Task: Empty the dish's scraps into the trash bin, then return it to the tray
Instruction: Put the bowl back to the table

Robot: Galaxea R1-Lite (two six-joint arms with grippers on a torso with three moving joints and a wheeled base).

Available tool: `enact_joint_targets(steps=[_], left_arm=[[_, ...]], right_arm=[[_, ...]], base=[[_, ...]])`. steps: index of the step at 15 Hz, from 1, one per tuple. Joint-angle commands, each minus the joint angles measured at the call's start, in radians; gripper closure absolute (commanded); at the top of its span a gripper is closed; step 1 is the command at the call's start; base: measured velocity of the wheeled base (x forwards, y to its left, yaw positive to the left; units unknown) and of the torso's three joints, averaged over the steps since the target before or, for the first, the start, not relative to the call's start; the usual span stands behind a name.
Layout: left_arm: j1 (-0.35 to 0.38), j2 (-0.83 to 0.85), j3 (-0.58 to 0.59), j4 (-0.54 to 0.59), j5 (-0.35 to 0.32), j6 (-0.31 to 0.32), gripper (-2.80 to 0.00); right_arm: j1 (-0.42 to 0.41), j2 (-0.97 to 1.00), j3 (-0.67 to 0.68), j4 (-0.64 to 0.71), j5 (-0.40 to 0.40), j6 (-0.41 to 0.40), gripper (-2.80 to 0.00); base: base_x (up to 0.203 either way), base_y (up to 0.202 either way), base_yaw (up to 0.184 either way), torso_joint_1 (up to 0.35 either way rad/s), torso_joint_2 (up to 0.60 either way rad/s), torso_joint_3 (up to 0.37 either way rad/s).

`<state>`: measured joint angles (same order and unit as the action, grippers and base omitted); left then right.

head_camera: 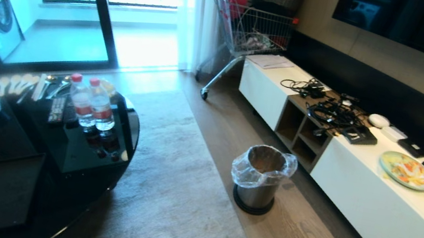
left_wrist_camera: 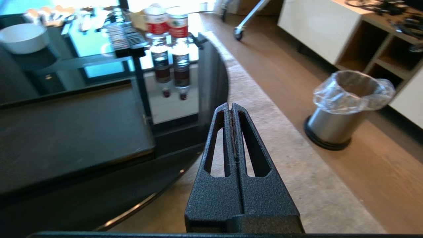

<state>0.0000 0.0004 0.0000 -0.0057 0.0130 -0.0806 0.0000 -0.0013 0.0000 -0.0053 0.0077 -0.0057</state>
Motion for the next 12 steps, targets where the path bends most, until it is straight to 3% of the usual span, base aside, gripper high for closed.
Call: enact_joint_targets(steps=[1,12], left_arm=[[0.0,0.0,0.0,0.0,0.001,-0.001,0.0],[0.0,0.0,0.0,0.0,0.001,-0.001,0.0]], right_arm=[[0.0,0.001,0.0,-0.001,0.0,0.0,0.0],[0.0,0.001,0.0,-0.001,0.0,0.001,0.0]], base=[[-0.001,-0.006,0.172,0.001,0.0,0.006],[-0.002,-0.01,0.17,0.003,0.0,0.002]])
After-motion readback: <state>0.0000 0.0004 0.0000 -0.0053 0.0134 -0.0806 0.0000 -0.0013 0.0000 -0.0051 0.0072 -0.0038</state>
